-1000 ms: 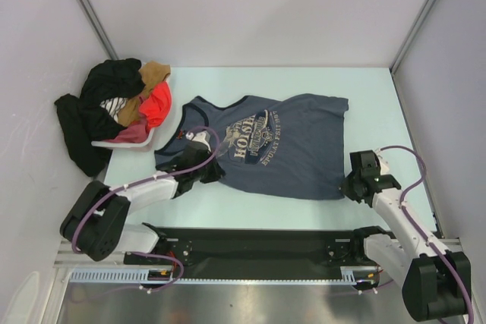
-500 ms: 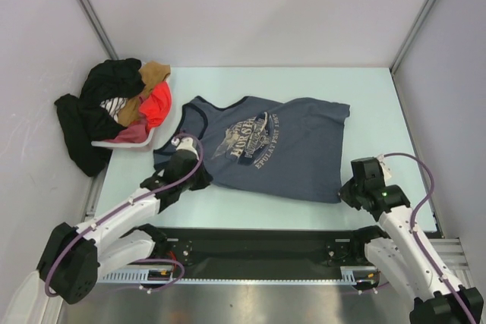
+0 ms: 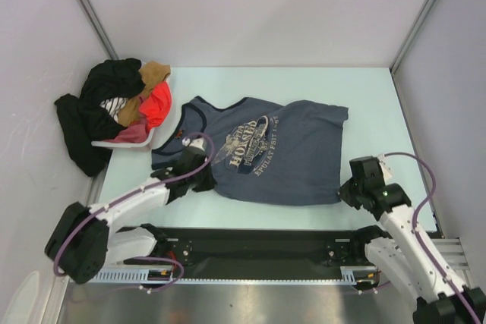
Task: Fold and stack the tank tops
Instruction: Flatten the tank top out
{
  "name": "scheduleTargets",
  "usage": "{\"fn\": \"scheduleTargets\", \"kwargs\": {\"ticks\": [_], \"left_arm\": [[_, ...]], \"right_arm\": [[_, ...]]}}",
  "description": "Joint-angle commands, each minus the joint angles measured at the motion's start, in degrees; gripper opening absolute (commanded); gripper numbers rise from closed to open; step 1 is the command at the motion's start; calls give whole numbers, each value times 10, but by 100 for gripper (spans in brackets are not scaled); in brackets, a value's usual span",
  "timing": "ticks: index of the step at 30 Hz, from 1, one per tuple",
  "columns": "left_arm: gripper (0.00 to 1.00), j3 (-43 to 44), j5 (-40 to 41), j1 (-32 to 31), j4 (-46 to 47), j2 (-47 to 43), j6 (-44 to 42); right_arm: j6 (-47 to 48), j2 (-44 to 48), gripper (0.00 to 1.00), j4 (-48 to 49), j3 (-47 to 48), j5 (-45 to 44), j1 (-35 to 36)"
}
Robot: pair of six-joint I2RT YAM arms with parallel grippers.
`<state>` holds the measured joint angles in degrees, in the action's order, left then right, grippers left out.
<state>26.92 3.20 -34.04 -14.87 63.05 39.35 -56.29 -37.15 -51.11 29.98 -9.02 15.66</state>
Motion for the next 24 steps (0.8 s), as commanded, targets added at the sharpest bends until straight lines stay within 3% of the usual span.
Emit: {"fn": "scheduleTargets", "kwargs": {"ticks": [1, 3, 7, 9, 11, 15, 18, 24], "left_arm": [[0, 97, -28, 20, 15, 41, -27], [0, 141, -42, 49, 1, 72, -42], [0, 337, -41, 94, -70, 112, -74], [0, 413, -40, 116, -125, 117, -90], [0, 524, -13, 129, -178, 112, -107], [0, 712, 53, 129, -262, 84, -133], [0, 746, 45, 128, -278, 26, -143], [0, 710, -8, 127, -234, -128, -139]], "right_arm": [[21, -66, 0, 77, 62, -42, 1], [55, -109, 0, 125, 100, -48, -19], [123, -219, 0, 174, 250, 32, -87], [157, -270, 0, 170, 371, 74, -119], [173, -297, 0, 150, 498, 101, -136], [220, -264, 0, 135, 640, 131, -143], [235, -215, 0, 132, 694, 166, -142], [239, -88, 0, 174, 706, 250, -141]]}}
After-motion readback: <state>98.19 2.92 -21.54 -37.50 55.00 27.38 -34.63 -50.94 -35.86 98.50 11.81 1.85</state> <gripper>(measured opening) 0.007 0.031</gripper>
